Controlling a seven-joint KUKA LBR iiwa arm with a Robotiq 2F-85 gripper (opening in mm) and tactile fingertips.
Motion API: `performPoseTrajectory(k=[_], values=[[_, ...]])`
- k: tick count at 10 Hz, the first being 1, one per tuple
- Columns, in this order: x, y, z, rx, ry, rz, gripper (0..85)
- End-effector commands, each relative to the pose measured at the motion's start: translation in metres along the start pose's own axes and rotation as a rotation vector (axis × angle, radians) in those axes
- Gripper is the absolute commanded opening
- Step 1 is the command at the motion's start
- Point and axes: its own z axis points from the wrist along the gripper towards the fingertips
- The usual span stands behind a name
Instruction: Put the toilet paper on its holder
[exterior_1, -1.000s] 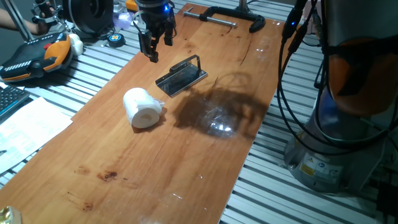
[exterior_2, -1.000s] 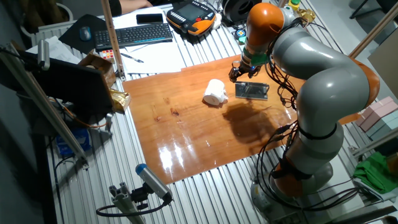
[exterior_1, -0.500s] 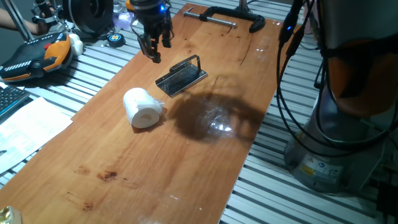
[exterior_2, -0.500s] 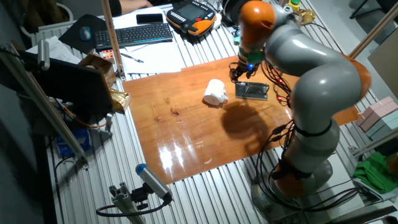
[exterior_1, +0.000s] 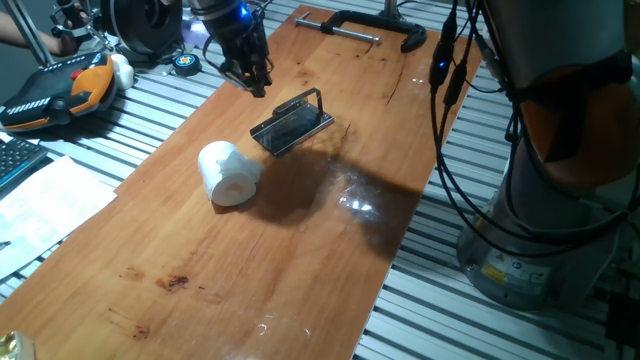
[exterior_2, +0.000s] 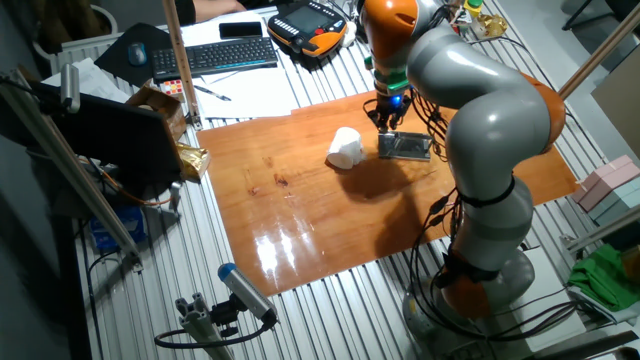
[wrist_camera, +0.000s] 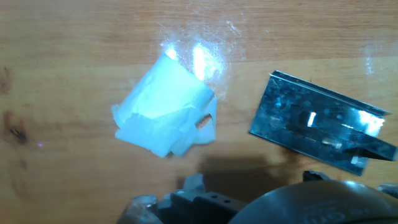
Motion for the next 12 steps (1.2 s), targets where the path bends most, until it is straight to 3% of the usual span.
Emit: performPoseTrajectory(k=[1,10,11,12], values=[[0.0000,0.0001,0.0002,-0.002,0.000,0.000,0.7],[0.0000,0.0001,0.0002,0.000,-0.029,0.142,0.7],[0.0000,0.0001,0.0002,-0.013,-0.043,0.210,0.7],[0.0000,0.0001,0.0002,-0.049,-0.044,0.277,0.7]])
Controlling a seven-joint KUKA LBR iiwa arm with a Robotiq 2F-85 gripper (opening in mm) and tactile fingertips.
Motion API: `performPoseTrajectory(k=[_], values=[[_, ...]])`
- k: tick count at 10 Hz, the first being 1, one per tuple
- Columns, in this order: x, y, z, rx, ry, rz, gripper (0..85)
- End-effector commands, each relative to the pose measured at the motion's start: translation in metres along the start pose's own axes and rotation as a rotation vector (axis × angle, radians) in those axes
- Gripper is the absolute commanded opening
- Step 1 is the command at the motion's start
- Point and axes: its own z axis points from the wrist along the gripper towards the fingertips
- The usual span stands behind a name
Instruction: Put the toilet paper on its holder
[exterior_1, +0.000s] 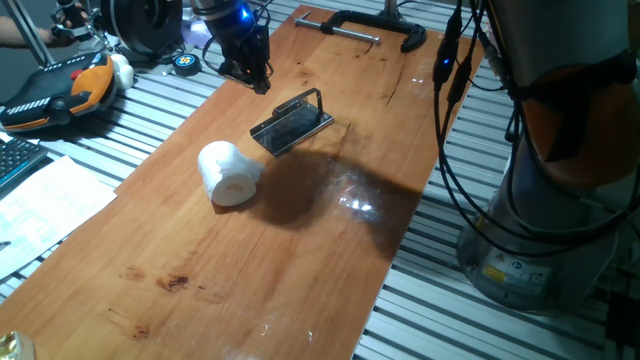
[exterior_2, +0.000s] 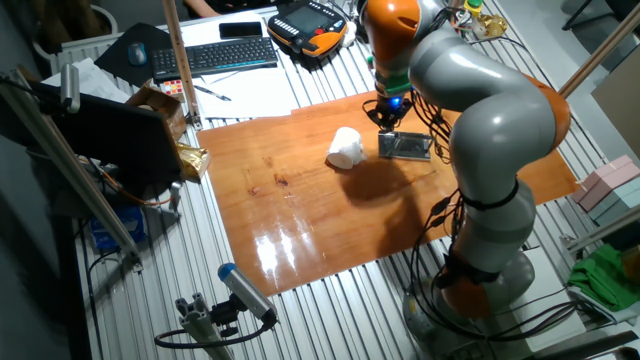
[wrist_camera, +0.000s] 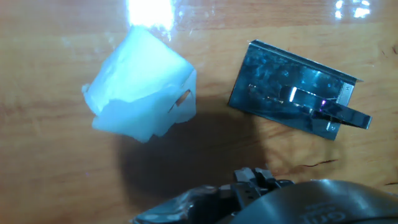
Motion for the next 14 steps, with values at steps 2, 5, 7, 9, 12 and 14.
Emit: performPoseTrajectory(k=[2,5,7,9,12,14], values=[[0.000,0.000,0.000,-0.056,0.026,0.226,0.7],[0.000,0.000,0.000,-0.114,0.082,0.268,0.7],[0.000,0.000,0.000,-0.143,0.135,0.242,0.7],[0.000,0.000,0.000,-0.166,0.083,0.277,16.7],[-0.011,0.014,0.007,-0.133,0.028,0.358,58.3],[-0.034,0.040,0.021,-0.149,0.016,0.408,75.3]])
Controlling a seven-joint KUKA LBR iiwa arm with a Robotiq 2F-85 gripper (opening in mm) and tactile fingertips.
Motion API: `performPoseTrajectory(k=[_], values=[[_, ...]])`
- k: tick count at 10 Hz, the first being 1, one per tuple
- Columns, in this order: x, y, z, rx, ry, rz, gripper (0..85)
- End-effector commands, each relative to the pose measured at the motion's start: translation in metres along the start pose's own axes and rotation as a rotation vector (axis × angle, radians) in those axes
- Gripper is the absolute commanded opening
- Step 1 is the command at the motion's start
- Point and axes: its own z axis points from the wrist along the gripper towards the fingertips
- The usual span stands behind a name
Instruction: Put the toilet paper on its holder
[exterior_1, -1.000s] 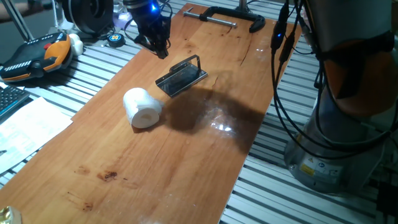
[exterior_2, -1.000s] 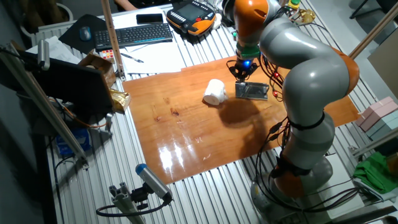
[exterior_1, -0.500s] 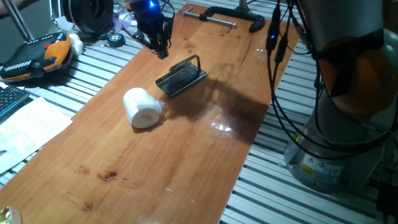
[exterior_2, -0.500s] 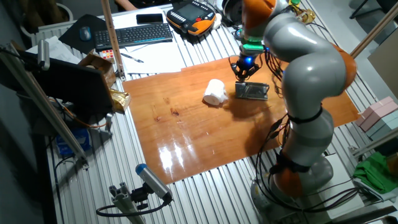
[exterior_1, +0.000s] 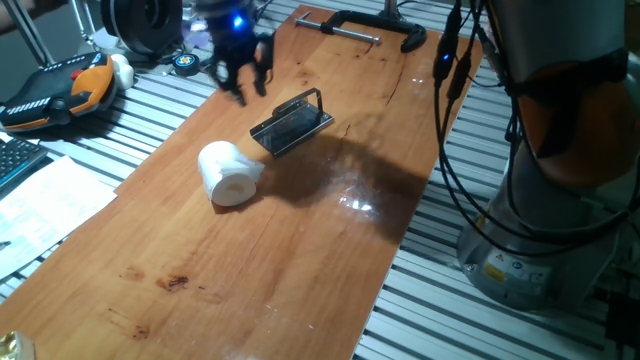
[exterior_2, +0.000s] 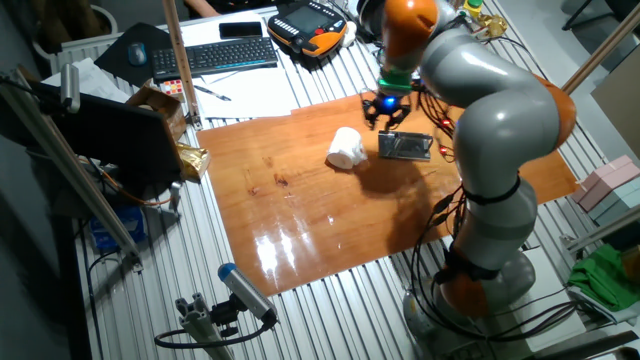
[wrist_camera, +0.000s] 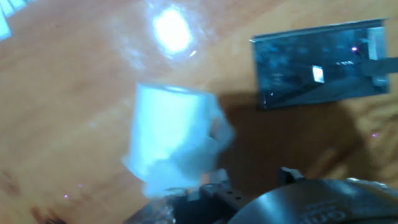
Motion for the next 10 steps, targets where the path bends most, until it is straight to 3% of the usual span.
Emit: performPoseTrajectory(k=[1,3,4,5,8,10], values=[[-0.004,0.013,0.010,0.002,0.001,0.012,80.0],[-0.009,0.031,0.036,-0.018,-0.014,0.037,85.0],[-0.005,0.041,0.052,-0.025,-0.043,0.072,85.0],[-0.002,0.049,0.062,-0.012,-0.059,0.087,85.0],[0.003,0.063,0.072,0.004,-0.076,0.111,85.0],[-0.003,0.062,0.078,-0.001,-0.084,0.097,85.0]])
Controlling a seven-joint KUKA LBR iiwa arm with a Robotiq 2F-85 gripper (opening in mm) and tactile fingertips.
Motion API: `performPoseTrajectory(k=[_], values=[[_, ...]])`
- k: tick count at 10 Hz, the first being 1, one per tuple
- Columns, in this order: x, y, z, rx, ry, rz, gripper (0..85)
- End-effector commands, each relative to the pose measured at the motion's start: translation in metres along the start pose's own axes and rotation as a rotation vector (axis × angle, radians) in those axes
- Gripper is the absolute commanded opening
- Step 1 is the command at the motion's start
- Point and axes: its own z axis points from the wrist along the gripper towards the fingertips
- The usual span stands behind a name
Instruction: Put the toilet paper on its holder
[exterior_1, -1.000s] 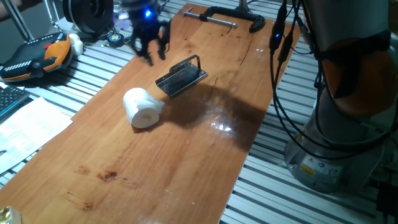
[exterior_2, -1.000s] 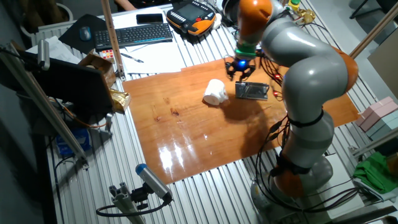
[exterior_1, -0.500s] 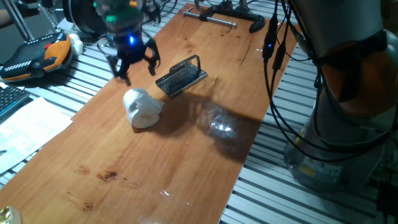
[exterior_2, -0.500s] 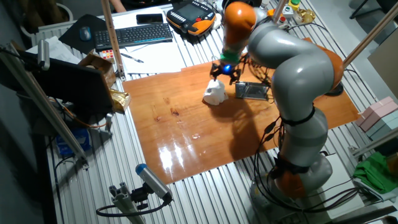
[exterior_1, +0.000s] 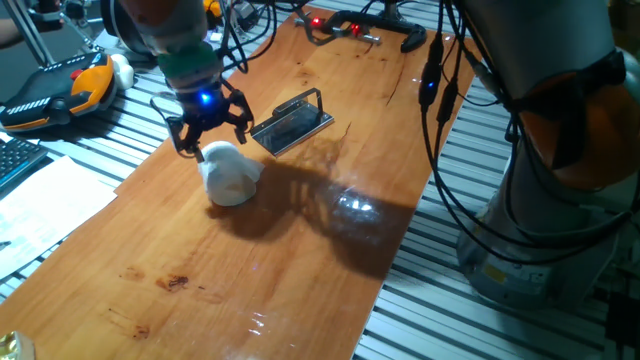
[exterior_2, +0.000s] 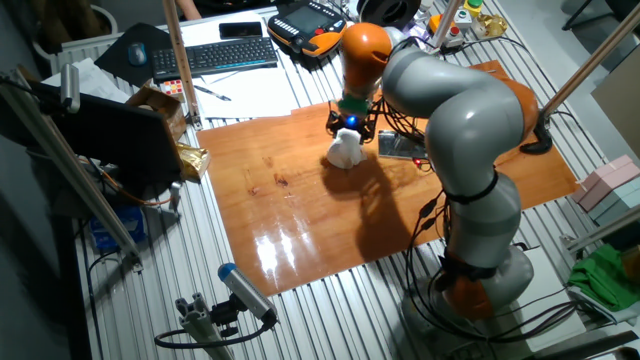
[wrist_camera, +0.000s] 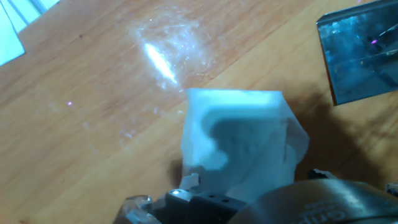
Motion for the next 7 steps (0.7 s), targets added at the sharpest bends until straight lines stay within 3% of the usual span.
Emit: performPoseTrajectory(k=[1,7], values=[[-0.003,0.000,0.004,-0.005,-0.001,-0.007,85.0],[-0.008,0.009,0.038,-0.026,-0.041,-0.030,85.0]])
